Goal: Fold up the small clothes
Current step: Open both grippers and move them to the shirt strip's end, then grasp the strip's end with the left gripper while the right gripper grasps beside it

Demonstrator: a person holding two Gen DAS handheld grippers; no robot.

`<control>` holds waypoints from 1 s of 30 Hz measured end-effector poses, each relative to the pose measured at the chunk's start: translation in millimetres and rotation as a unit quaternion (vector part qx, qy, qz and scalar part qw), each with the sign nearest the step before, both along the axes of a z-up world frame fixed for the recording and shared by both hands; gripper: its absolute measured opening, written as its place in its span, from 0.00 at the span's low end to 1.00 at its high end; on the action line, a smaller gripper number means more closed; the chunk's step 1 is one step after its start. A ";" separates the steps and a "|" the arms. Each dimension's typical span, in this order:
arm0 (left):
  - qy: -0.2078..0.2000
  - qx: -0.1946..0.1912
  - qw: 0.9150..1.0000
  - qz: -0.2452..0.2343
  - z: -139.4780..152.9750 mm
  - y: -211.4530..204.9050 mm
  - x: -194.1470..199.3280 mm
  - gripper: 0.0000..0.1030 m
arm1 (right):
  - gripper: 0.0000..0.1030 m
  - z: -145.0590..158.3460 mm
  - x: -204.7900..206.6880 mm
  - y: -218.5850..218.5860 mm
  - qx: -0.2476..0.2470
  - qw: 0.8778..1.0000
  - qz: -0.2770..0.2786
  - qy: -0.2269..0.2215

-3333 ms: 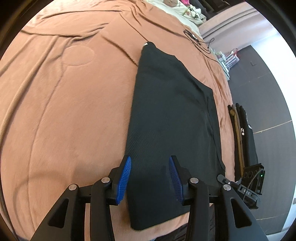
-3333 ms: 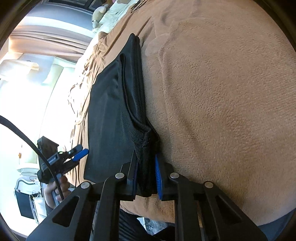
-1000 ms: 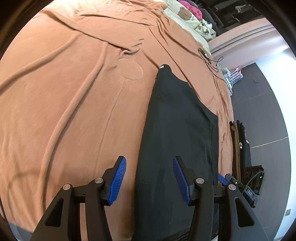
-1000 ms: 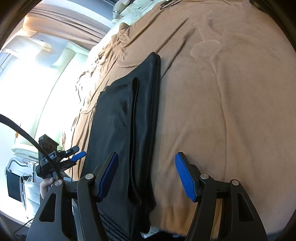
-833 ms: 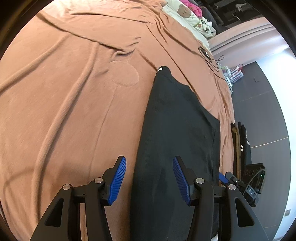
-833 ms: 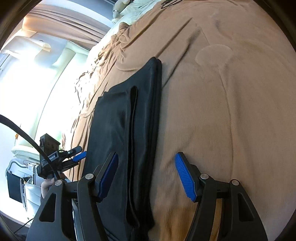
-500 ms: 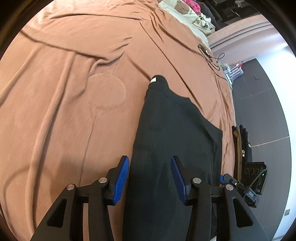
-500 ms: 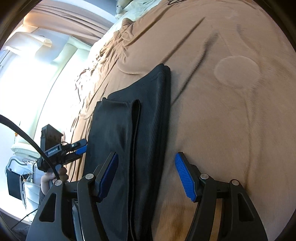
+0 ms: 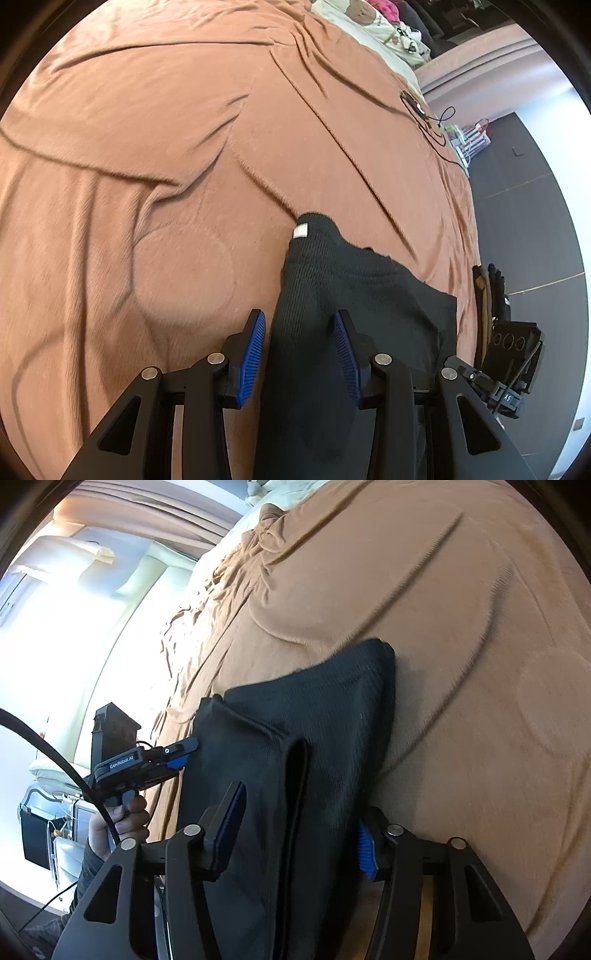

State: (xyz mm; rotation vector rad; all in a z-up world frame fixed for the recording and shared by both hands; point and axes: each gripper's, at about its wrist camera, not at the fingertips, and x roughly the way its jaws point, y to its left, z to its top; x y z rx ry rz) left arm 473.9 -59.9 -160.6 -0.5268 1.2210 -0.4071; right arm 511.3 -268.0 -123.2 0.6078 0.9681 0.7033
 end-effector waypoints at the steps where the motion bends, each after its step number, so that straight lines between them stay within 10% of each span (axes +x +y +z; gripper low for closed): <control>1: -0.002 -0.001 1.000 -0.002 0.2 -1.2 2.4 0.40 | 0.48 -0.6 2.9 0.8 0.002 1.000 0.000 0.000; 7: -0.012 0.004 1.000 -0.009 -1.1 -7.6 16.4 0.38 | 0.42 -1.1 15.0 10.8 -0.013 1.000 0.000 -0.004; 14: -0.028 0.019 0.999 -0.014 6.7 -14.8 14.7 0.08 | 0.09 10.9 5.3 19.5 -0.068 0.997 -0.019 -0.018; 30: -0.097 -0.001 0.995 -0.006 76.6 -2.2 -34.7 0.06 | 0.06 80.4 -72.2 46.6 -0.107 0.987 -0.022 -0.114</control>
